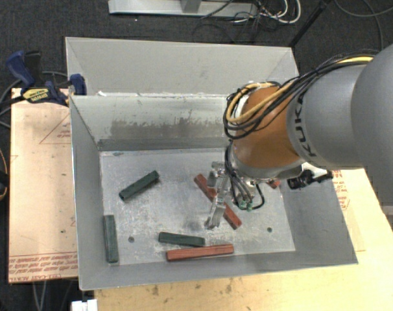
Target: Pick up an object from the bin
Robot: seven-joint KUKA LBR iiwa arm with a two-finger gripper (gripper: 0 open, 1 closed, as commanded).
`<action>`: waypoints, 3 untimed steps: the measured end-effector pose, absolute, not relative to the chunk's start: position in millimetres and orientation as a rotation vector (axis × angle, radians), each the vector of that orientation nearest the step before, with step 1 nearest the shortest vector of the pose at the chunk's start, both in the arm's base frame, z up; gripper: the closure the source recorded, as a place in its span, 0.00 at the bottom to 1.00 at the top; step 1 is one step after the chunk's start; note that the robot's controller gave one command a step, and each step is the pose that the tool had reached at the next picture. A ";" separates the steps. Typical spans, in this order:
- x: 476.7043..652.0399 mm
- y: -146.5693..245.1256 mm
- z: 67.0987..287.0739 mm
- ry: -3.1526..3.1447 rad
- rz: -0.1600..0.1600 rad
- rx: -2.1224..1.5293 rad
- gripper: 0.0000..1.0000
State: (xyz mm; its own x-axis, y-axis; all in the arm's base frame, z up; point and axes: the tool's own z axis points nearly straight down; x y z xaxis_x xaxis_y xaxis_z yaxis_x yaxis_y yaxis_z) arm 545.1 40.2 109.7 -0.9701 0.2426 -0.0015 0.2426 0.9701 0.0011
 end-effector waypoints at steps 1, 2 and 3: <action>584.8 -3.5 68.6 3.093 -0.001 0.540 0.00; 585.4 -1.6 70.5 3.092 0.002 0.536 1.00; 585.1 -1.6 70.0 3.093 0.001 0.536 0.00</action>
Offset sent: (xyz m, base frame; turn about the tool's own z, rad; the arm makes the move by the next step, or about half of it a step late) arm 0.0393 -0.0422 -0.0397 0.0994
